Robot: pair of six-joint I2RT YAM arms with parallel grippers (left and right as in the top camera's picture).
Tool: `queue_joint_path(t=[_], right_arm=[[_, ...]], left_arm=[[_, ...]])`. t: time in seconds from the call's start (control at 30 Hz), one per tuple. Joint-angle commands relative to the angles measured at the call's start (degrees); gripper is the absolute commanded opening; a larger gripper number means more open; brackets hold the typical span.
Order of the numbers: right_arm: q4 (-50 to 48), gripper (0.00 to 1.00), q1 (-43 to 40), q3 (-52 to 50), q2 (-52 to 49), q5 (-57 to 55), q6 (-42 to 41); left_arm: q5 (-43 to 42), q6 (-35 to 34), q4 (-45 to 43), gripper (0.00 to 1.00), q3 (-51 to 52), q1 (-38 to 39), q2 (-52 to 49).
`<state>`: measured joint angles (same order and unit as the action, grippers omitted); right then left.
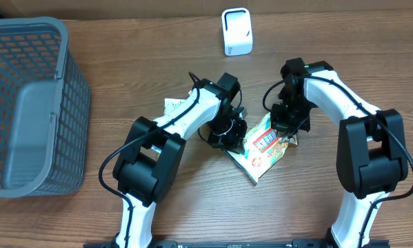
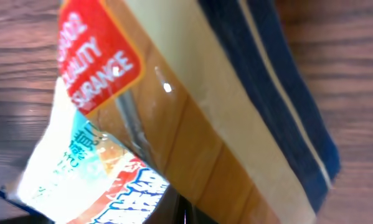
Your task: Scan the item barcode
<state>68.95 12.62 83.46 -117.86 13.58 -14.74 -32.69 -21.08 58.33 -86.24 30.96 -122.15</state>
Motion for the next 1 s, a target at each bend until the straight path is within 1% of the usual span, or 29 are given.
queue_joint_path(t=[0.0, 0.1, 0.2, 0.27, 0.4, 0.47, 0.6, 0.67, 0.8, 0.97], right_arm=[[-1.4, 0.04, -0.1, -1.9, 0.2, 3.6, 1.0], [-3.7, 0.04, 0.3, -3.8, 0.1, 8.8, 1.0], [-6.1, 0.04, 1.4, -5.7, 0.1, 13.6, 1.0], [-7.5, 0.04, 2.6, -6.6, 0.1, 16.1, 0.3], [-9.8, 0.04, 5.7, -6.7, 0.1, 16.5, -6.3], [-11.4, 0.04, 7.4, -6.7, 0.1, 16.8, -9.0], [-13.2, 0.04, 9.0, -6.6, 0.1, 16.7, -12.1], [-13.4, 0.04, 9.1, -6.5, 0.1, 16.7, -12.3], [-13.2, 0.04, 8.2, -6.5, 0.1, 16.5, -12.0], [-11.5, 0.04, 6.2, -6.3, 0.2, 15.9, -10.2]], left_arm=[[2.6, -2.3, -0.5, 0.04, 1.1, -1.8, 0.5], [2.4, -2.3, -0.5, 0.04, 1.1, -2.8, 0.5], [-1.5, -2.2, -0.6, 0.04, 1.1, -3.5, 0.5], [-5.4, -1.3, -1.6, 0.04, 1.1, -3.8, 0.5], [-15.2, 3.0, -3.4, 0.04, 0.3, -3.8, 0.6], [-16.5, 3.8, -3.1, 0.04, -0.5, -3.8, 0.6], [-16.3, 4.4, -2.6, 0.04, -1.0, -3.8, 0.8], [-14.3, 4.2, -1.6, 0.04, -1.0, -3.8, 0.7], [-3.0, 0.3, 1.4, 0.04, -0.7, -3.1, 0.7], [10.3, -3.2, 1.7, 0.04, -0.1, -3.3, 0.6]])
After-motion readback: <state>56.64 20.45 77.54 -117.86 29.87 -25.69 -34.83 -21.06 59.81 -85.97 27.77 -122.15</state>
